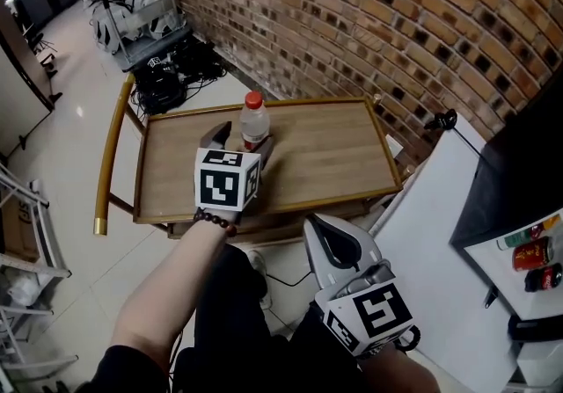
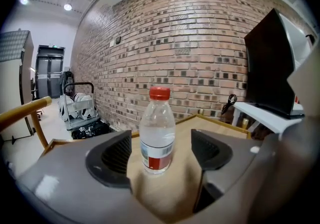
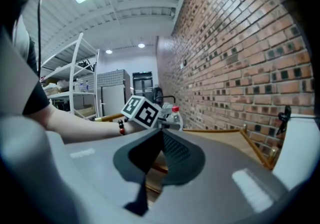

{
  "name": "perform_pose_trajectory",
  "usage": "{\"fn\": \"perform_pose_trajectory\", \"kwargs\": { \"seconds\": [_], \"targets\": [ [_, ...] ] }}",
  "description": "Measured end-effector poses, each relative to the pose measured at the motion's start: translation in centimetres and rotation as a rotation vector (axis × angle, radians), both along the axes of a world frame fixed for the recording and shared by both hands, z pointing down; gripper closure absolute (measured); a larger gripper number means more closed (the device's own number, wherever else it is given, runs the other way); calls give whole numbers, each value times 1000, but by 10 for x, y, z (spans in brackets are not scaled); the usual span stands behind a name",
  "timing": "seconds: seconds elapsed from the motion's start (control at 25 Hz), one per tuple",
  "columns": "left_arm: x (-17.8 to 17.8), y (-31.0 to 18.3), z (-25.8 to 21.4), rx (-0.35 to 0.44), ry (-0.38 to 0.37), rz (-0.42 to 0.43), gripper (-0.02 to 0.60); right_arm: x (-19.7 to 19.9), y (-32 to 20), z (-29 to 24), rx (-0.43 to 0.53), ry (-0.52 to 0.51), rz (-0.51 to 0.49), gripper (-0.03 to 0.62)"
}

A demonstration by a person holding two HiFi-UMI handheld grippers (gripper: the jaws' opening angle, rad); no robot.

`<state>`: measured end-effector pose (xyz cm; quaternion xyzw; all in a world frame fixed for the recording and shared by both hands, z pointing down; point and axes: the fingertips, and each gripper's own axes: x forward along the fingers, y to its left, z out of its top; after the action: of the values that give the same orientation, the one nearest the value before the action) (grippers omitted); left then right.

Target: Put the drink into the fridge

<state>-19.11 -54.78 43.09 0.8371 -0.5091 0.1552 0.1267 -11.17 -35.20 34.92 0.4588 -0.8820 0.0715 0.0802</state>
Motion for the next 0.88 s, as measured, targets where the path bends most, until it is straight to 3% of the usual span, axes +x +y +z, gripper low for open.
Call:
{"fn": "perform_pose_trajectory", "kwargs": {
  "seconds": [0.36, 0.88],
  "targets": [
    [9, -27, 25, -46, 7, 3, 227, 5, -23, 8, -21, 4, 12, 594],
    [7, -38, 27, -30, -19, -20, 262, 13, -37, 11, -31, 12, 22, 594]
  ]
}}
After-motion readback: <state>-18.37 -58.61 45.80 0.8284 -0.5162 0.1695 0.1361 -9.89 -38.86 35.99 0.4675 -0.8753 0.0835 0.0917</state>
